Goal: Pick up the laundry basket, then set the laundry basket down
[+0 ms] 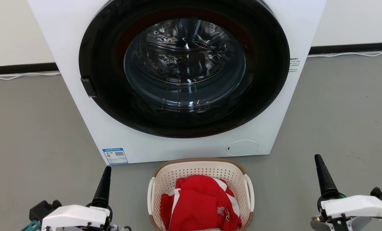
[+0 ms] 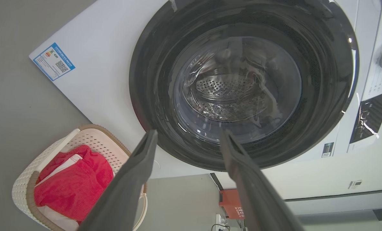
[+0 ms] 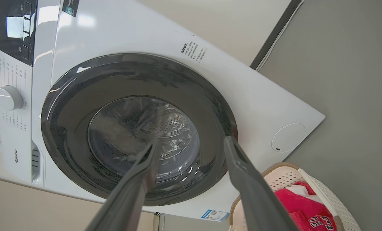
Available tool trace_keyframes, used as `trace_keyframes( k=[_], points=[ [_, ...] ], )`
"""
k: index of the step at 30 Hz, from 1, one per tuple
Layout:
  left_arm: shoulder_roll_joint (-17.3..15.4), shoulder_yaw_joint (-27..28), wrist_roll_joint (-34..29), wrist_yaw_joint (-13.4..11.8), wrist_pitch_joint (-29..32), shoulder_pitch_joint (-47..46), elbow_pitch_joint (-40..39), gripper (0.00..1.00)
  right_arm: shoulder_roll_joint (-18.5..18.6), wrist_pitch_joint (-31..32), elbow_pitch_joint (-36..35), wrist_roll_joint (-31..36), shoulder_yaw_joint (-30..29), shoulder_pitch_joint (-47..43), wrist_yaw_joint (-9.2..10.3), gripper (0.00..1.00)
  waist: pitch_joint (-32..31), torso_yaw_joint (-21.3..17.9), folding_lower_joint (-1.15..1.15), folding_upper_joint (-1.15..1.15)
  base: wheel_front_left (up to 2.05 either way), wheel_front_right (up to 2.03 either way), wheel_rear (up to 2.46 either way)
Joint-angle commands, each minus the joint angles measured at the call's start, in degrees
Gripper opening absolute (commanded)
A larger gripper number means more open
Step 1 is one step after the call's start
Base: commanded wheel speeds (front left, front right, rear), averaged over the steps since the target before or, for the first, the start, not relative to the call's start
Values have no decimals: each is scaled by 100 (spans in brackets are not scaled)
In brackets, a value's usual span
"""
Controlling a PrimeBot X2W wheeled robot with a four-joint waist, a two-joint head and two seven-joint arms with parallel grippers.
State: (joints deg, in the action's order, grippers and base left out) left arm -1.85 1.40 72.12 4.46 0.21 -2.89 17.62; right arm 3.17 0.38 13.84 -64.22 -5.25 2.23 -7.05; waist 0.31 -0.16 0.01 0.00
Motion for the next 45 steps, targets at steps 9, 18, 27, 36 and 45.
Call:
trace_keyframes(
  k=[9,18,27,36,45],
  points=[
    [-54,-76,-973,-70,-194,-79,-206,100,147,-230,-206,890,189,35,-17,100,-4,-11,-1,0,0,0,0],
    [-59,-114,-1612,-96,-348,-76,-188,100,216,-382,-224,1568,302,47,-20,100,-8,-12,-1,0,0,0,0],
    [-65,-163,-2292,-123,-500,-55,-183,100,273,-532,-254,2233,387,25,-24,100,-20,-10,-1,0,0,0,0],
    [-71,-181,-3083,-153,-672,-49,-213,100,290,-701,-220,2966,390,-1,-27,100,-13,-22,-1,0,0,0,0],
    [-77,-214,-3783,-183,-826,-35,-225,100,339,-853,-173,3618,427,0,-30,100,-12,-32,-1,0,0,0,0]
  ],
)
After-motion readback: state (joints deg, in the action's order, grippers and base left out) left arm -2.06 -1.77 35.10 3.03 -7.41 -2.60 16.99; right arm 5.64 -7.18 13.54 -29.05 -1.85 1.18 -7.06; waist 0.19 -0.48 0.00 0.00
